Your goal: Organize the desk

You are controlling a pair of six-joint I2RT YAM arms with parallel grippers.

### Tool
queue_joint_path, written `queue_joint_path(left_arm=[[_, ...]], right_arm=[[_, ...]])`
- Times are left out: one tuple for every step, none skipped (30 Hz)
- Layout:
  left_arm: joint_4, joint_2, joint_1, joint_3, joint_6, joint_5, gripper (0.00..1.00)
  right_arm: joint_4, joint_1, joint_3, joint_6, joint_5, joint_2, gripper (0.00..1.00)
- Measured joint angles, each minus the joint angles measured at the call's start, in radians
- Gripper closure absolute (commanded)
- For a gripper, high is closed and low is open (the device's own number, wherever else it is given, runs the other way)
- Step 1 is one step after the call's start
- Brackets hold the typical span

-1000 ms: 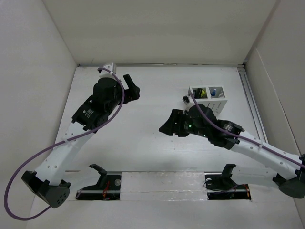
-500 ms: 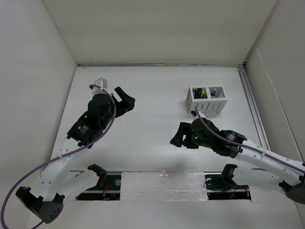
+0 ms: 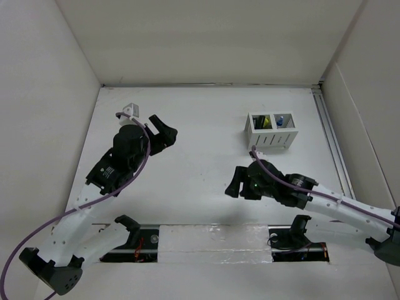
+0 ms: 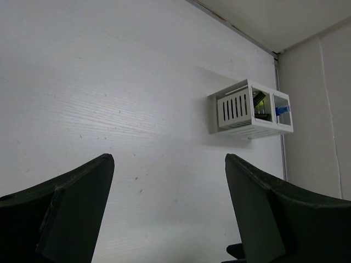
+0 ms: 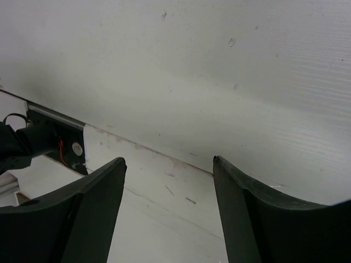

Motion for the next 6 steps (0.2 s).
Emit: queue_joint_path(left_arm=[[0.000,0.000,0.000,0.000,0.000,0.001,0.21],[0.001,0.000,0.000,0.000,0.001,0.002,0.21],[0.003,0.000,0.000,-0.001,0.004,0.005,0.21],[0.006,0.000,0.000,-0.002,0.006,0.009,0.20],[0.011,0.000,0.000,-0.004,0.011,0.012,0.20],[0.015,0.000,0.000,-0.006,0.015,0.016,0.19]], right_arm=[[0.001,0.000,0.000,0.001,0.000,0.002,0.30],[0.001,0.000,0.000,0.003,0.001,0.002,0.30],[0.001,0.000,0.000,0.004,0.004,0.003,0.30],[0.001,0.000,0.001,0.004,0.008,0.005,0.30],[-0.001,0.000,0.003,0.004,0.014,0.008,0.30],[-0.003,0.000,0.010,0.005,0.021,0.016,0.30]])
